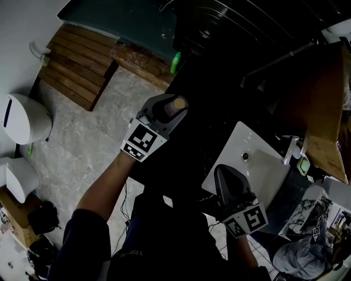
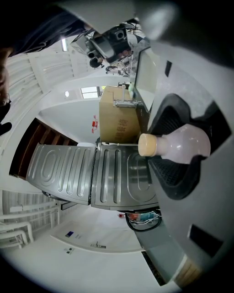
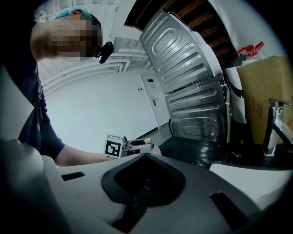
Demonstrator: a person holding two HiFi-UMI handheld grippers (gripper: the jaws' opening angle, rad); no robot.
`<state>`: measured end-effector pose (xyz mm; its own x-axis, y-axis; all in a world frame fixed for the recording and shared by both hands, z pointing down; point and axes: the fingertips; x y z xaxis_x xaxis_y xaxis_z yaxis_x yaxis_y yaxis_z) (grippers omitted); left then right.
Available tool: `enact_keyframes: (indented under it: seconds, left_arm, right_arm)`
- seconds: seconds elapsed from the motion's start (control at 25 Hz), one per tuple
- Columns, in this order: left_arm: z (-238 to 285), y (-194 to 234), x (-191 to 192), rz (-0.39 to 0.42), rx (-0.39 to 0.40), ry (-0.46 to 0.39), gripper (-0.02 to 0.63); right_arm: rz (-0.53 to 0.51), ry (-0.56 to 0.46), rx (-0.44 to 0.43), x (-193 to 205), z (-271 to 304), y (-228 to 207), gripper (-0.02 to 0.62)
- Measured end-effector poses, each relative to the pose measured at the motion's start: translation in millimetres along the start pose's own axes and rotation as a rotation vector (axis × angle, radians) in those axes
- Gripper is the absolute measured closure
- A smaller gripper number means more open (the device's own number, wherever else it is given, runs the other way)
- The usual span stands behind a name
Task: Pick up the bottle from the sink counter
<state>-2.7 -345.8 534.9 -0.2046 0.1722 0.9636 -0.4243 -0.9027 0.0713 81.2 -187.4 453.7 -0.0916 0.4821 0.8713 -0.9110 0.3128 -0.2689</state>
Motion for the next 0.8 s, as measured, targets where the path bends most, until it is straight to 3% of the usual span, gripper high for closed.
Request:
enact_keyframes:
  seconds: [0.8]
  left_arm:
    - [1.5,-2.0,-0.8,0.01,0.005,0.015,0.46]
  right_arm:
    - [-0.006,-0.014,0.009,-1.9,-6.2,-1.0,0.571]
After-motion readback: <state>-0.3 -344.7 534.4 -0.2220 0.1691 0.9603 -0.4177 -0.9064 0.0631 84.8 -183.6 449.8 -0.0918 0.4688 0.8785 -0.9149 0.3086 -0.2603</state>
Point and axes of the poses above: the fingertips, and each gripper's own axes: z forward along the fingers, y to its left, x out of its underside, and after that the axes turned 9 degrees about x, right-handed
